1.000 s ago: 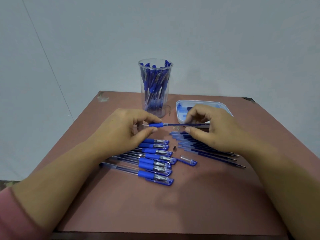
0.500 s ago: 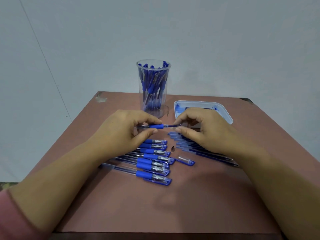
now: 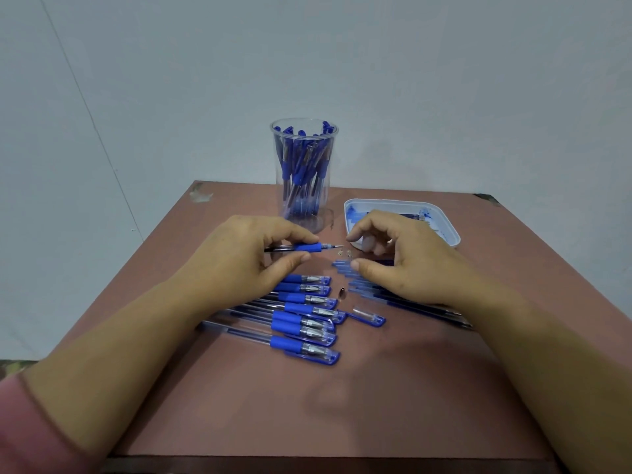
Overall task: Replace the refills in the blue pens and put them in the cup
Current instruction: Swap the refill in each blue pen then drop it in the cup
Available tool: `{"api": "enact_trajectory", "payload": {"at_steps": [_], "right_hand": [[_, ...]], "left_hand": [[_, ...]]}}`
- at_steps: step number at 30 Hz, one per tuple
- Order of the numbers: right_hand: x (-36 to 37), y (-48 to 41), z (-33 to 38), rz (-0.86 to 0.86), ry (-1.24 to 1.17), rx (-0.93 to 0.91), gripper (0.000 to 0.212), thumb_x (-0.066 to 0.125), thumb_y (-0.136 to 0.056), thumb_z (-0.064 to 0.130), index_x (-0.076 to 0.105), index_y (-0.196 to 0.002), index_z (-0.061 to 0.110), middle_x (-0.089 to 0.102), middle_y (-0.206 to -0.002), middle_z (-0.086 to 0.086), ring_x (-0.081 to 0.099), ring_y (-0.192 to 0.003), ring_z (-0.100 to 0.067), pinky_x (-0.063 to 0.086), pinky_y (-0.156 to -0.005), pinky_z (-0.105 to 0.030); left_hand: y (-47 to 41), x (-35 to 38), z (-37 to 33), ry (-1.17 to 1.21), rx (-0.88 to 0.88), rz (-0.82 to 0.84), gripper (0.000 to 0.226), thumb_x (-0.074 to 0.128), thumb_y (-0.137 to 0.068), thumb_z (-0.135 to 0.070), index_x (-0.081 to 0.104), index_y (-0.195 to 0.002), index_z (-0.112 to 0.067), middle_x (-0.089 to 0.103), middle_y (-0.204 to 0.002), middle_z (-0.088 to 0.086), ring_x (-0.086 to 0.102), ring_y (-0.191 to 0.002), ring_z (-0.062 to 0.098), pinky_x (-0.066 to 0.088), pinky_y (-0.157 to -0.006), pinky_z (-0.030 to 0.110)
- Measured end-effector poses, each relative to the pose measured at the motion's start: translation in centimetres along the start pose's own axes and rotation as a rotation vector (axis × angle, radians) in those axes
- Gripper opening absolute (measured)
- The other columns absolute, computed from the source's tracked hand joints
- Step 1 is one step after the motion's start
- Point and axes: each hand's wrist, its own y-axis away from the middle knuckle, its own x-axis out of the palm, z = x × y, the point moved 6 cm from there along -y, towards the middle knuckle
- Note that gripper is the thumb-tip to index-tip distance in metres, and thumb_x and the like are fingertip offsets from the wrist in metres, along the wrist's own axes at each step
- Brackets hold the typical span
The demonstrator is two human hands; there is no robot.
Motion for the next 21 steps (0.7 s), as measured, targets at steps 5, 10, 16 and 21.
{"api": "enact_trajectory", "payload": {"at_steps": [5,10,16,21], "right_hand": [[1.3,0.1,0.6,0.162,0.142,-0.021,0.023,0.077,-0.073,0.047,0.072,-0.093,0.037,0.051,-0.093,0.011,0.052,-0.090,-0.002,0.042,-0.076,-0.015],[2.2,-0.1,0.8,0.233,0.185,-0.037,0.013,0.076,-0.077,0.042,0.076,-0.088,0.036,0.045,-0.086,0.017,0.044,-0.088,0.010,0.032,-0.072,-0.004],[0.2,-0.2,0.3,0.088,-0.060,0.016,0.007,0.075,-0.080,0.030,0.072,-0.085,0.034,0.067,-0.076,0.010,0.059,-0.069,-0.004,0.046,-0.064,-0.014],[-0.6,-0.1,0.2,-0.048,-0.220,-0.009,0.018,0.076,-0.081,0.012,0.070,-0.085,0.028,0.070,-0.079,0.001,0.062,-0.070,-0.004,0.049,-0.069,-0.011]], "left_hand": [[0.0,-0.1,-0.1,-0.002,0.006,0.002,0.024,0.069,-0.086,-0.035,0.071,-0.109,-0.034,0.068,-0.088,-0.023,0.065,-0.067,0.010,0.056,-0.062,0.037],[0.0,-0.2,-0.3,-0.007,0.011,0.003,0.025,0.066,-0.085,-0.038,0.071,-0.110,-0.033,0.063,-0.085,-0.029,0.065,-0.068,0.009,0.056,-0.064,0.035],[0.0,-0.1,0.1,0.007,-0.010,0.002,0.024,0.065,-0.086,-0.039,0.070,-0.110,-0.036,0.065,-0.086,-0.028,0.065,-0.067,0.011,0.056,-0.064,0.038],[0.0,-0.1,0.0,0.006,-0.021,0.010,0.023,0.067,-0.088,-0.037,0.070,-0.111,-0.036,0.067,-0.088,-0.025,0.065,-0.068,0.011,0.056,-0.064,0.038]]}}
